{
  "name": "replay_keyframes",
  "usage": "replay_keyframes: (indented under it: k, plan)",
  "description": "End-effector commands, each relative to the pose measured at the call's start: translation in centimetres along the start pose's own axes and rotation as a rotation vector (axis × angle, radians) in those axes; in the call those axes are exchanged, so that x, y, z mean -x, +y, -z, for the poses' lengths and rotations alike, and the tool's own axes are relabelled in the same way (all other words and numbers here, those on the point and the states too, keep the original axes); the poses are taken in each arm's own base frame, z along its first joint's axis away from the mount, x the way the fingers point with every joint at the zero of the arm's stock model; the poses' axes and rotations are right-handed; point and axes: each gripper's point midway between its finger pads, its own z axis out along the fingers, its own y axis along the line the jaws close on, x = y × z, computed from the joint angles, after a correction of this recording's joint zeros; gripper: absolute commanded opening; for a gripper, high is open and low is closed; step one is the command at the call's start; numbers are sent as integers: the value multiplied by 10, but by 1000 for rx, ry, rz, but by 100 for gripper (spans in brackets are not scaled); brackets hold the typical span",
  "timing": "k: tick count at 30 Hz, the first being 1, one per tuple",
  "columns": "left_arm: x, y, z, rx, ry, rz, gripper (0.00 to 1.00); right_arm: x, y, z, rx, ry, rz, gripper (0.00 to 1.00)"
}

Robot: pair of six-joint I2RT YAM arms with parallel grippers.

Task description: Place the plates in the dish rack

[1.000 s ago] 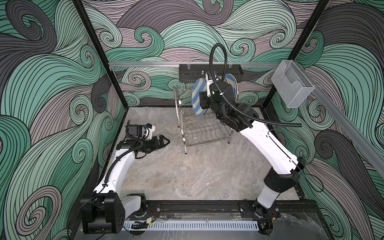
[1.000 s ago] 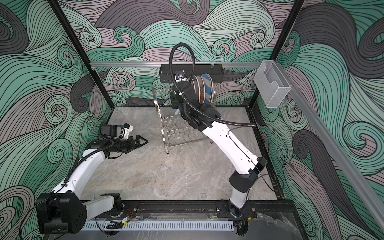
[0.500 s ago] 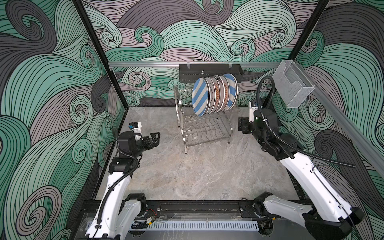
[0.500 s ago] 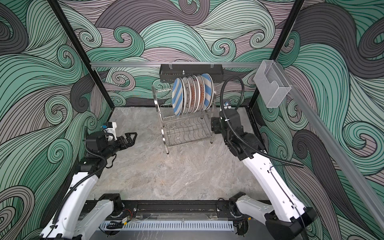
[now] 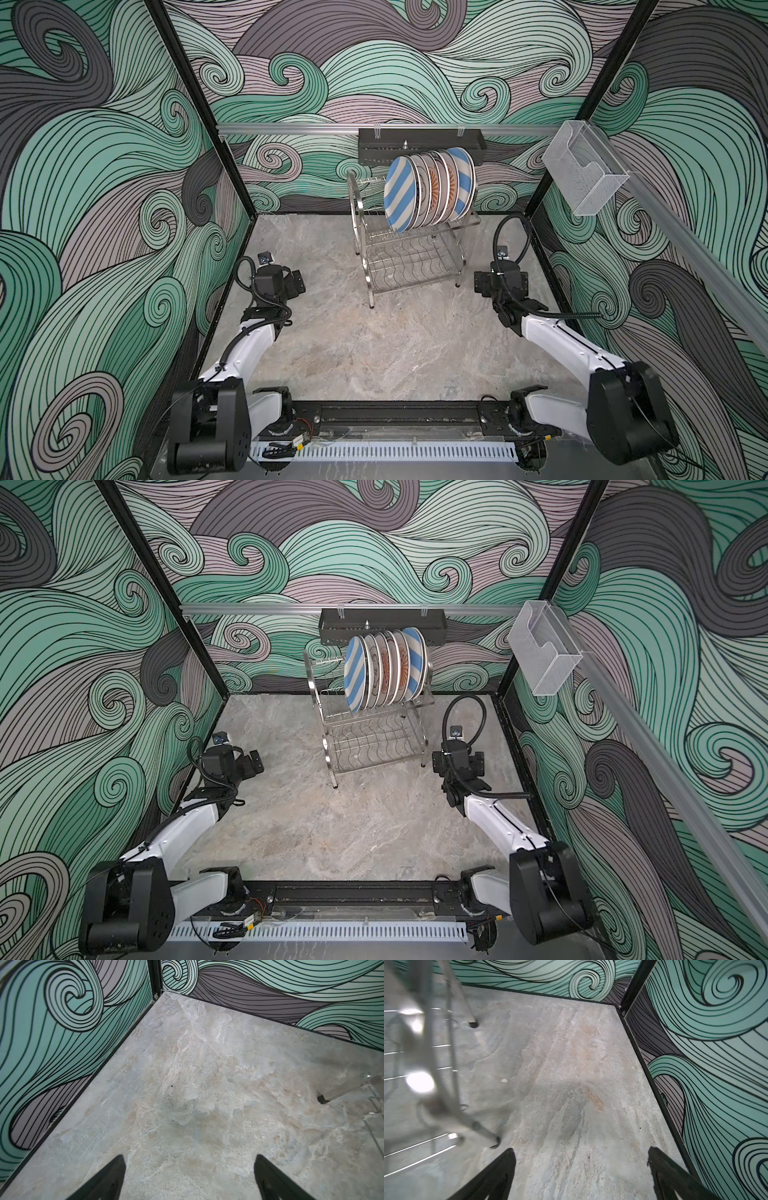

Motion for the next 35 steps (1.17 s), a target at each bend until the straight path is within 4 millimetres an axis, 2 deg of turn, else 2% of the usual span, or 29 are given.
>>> replay_keyframes:
  k: [1, 4, 6, 8, 10, 12, 13, 15, 18, 20, 22, 35]
  plan:
    - [-2, -6, -14, -80, -79, -34, 99, 23, -9, -15, 17, -175, -79, 99]
    - [0, -14, -20, -119, -96, -56, 98, 7, -10, -35, 85, -166, -195, 99]
    - [5, -21, -22, -161, -151, -68, 99, 0, -3, -45, 117, -168, -192, 99]
    - [-3, -33, -27, -227, -173, -95, 99, -2, 15, -44, 192, -186, -135, 99]
    - [-17, -39, -42, -262, -162, -124, 99, -7, 16, -43, 185, -231, -141, 99]
    - [-15, -51, -50, -315, -176, -162, 99, -5, 12, -43, 162, -255, -155, 99]
    - [-16, -52, -51, -319, -149, -166, 99, -9, 13, -44, 162, -209, -142, 99]
    - [-20, -47, -52, -282, -48, -146, 99, -7, 14, -43, 162, -242, -144, 99]
    - [-17, -51, -52, -301, -123, -173, 99, -8, 15, -43, 172, -217, -136, 99]
    - [-19, -48, -52, -280, -58, -150, 99, -7, 18, -44, 179, -230, -131, 99]
    - [-18, -50, -52, -293, -95, -172, 99, -9, 18, -43, 180, -216, -128, 99]
    - [-20, -48, -52, -283, -69, -154, 99, -8, 18, -43, 183, -222, -129, 99]
